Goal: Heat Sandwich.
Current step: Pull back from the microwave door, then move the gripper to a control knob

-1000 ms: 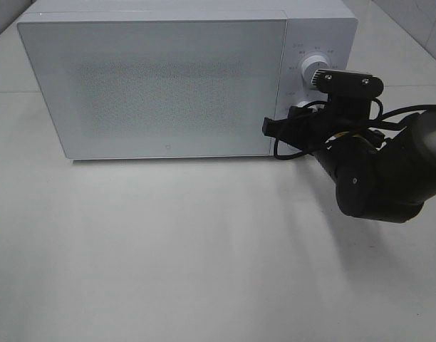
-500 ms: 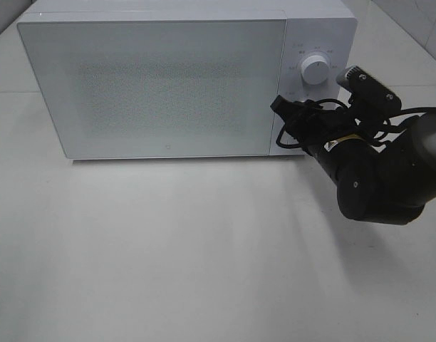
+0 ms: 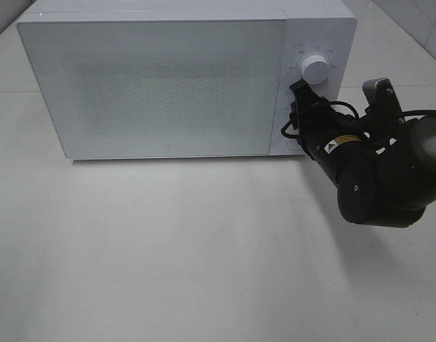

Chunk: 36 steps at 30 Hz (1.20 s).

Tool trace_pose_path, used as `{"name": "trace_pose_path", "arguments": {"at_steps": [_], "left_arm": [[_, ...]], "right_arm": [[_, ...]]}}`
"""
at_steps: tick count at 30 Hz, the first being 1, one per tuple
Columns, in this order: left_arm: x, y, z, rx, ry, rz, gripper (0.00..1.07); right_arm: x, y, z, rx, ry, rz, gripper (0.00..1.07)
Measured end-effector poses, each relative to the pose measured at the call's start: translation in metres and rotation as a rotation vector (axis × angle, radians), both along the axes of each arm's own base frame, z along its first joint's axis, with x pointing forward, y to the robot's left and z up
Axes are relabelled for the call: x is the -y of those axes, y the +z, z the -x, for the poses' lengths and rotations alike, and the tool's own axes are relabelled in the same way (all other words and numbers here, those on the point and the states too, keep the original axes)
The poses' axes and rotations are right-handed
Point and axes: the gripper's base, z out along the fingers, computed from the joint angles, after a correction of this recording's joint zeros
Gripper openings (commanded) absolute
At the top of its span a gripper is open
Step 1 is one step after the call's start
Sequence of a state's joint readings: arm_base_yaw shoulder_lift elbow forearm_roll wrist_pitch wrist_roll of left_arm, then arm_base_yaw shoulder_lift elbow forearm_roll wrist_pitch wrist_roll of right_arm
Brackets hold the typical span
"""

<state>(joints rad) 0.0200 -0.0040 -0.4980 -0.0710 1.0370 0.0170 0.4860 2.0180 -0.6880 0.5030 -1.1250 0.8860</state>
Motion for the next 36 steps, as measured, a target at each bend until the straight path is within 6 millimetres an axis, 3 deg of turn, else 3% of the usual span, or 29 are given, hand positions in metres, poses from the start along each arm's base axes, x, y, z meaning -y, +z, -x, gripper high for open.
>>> {"name": "trace_pose_path", "arguments": {"at_steps": [19, 36], "left_arm": [[0.0, 0.0, 0.0, 0.0, 0.0, 0.0, 1.01], [0.0, 0.0, 0.0, 0.0, 0.0, 0.0, 1.01]], "right_arm": [[0.0012, 0.0001, 0.0006, -0.002, -0.121, -0.411, 0.08], [0.0017, 0.0, 0.0006, -0.004, -0.146, -0.486, 0.09]]}}
